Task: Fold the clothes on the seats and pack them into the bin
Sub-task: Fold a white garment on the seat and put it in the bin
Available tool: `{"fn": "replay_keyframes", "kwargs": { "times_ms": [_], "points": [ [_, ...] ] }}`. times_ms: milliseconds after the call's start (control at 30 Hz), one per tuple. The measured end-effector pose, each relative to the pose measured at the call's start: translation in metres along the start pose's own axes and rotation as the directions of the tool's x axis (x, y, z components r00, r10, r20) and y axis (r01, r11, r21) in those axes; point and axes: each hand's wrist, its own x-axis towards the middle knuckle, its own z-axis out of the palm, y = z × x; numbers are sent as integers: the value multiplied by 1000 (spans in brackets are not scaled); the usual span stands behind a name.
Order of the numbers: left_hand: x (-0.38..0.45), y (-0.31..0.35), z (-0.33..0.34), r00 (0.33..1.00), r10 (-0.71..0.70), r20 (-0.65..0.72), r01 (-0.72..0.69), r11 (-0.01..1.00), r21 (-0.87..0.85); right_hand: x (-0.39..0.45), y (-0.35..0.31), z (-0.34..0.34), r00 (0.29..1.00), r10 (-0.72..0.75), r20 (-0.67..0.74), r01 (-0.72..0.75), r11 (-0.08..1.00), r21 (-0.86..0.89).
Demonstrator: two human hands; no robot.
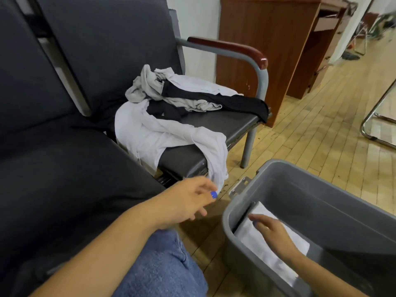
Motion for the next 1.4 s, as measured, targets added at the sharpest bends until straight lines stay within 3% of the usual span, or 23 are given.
{"fn": "replay_keyframes", "kwargs": {
  "times_ms": [67,267,367,433,600,700,800,967,1100,1233,1400],
  "points": [
    [-3,3,-11,982,80,-169,-91,994,-58,23,-50,-5,992,-62,-107,80,983,166],
    [-62,-24,-66,878,35,-478,-107,987,-123,74,-204,-10,918,-249,-310,330,912,245],
    [-97,-54,-87,843,-28,-537,-23,996,-88,99,-258,4,934,-294,-202,327,932,155],
    [-120,-73,-99,828,-61,-558,29,997,-66,119,-282,21,952,-292,-96,290,956,-32],
    [-168,-118,-117,776,-131,-617,90,991,-97,158,-290,58,996,-88,13,81,836,-542],
    [-187,-146,-118,740,-162,-653,126,987,-102,165,-288,68,998,-27,-53,-11,792,-610],
    [-194,-166,-122,740,-169,-651,171,983,-60,173,-294,66,1000,0,-21,-14,745,-667],
    [-192,-178,-130,760,-131,-637,221,973,64,179,-305,78,993,94,-66,-113,713,-692],
    [-188,-184,-132,764,-84,-640,249,953,172,181,-296,95,982,-112,-149,-40,656,-753],
    [-189,-184,-131,767,-75,-638,284,930,232,181,-284,88,936,-250,-249,16,734,-679],
    [-190,-185,-134,772,-73,-631,294,922,252,170,-287,76,983,-71,-169,-8,904,-428]
  ]
}}
